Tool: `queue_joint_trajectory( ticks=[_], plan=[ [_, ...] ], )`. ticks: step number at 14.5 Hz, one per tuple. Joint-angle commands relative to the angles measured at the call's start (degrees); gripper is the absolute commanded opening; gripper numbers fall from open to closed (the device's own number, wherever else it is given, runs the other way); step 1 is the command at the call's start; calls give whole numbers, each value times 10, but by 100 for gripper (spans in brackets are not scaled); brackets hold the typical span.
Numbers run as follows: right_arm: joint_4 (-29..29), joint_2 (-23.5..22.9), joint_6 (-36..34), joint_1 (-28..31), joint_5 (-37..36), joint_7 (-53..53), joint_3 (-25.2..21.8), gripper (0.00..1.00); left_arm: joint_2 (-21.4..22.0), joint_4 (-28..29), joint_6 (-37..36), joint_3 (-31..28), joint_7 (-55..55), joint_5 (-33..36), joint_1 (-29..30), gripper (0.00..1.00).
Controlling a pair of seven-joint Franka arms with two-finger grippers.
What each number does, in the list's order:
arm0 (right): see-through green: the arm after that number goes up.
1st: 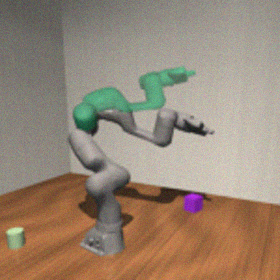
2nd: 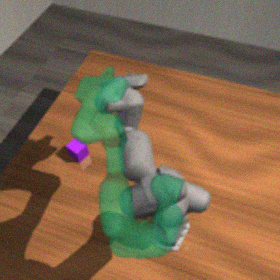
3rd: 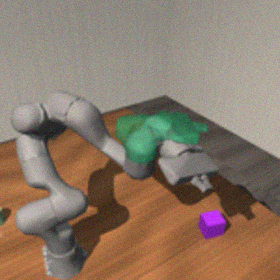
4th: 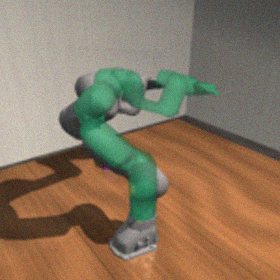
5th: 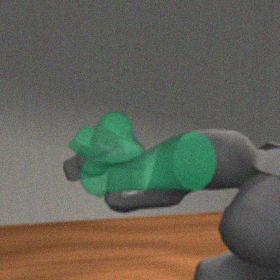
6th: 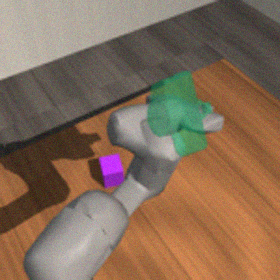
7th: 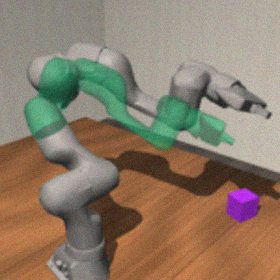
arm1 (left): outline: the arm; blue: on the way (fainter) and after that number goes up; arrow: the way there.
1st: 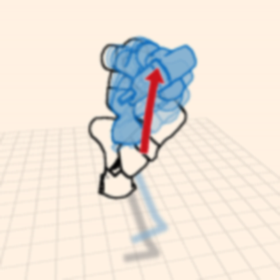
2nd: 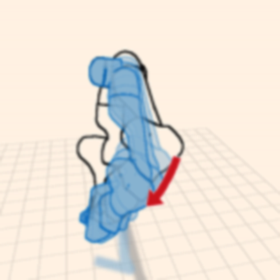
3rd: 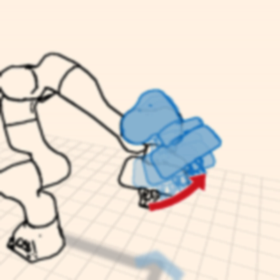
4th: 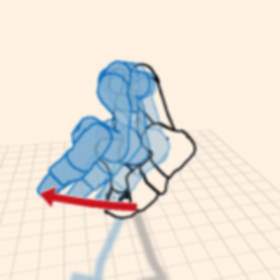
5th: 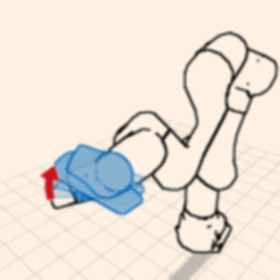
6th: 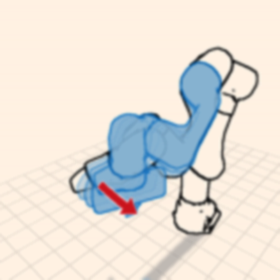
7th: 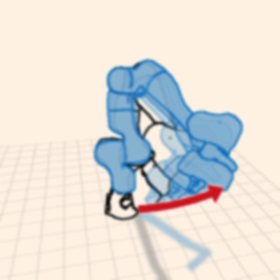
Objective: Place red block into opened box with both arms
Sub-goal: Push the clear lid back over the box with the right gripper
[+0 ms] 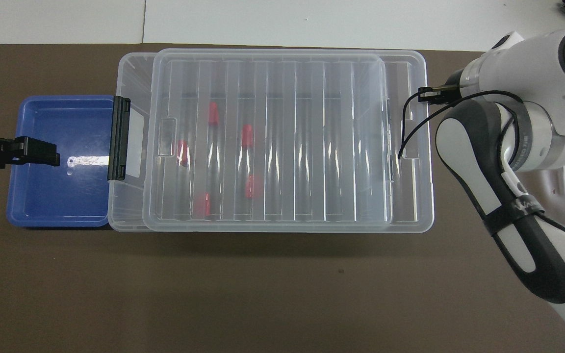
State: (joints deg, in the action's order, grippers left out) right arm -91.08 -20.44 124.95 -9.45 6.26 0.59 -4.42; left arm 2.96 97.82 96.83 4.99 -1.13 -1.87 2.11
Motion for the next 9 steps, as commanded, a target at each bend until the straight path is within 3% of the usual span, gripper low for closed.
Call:
queue_joint_trajectory(
  ticks=[1,9],
  plan=[
    [-10,5,-1,-8,22,6,2,0,17,20,13,-5,-2,-2,-11,100],
    [-16,8,-8,-23,59,23,4,0,17,21,10,-11,3,-2,-13,100]
  ],
)
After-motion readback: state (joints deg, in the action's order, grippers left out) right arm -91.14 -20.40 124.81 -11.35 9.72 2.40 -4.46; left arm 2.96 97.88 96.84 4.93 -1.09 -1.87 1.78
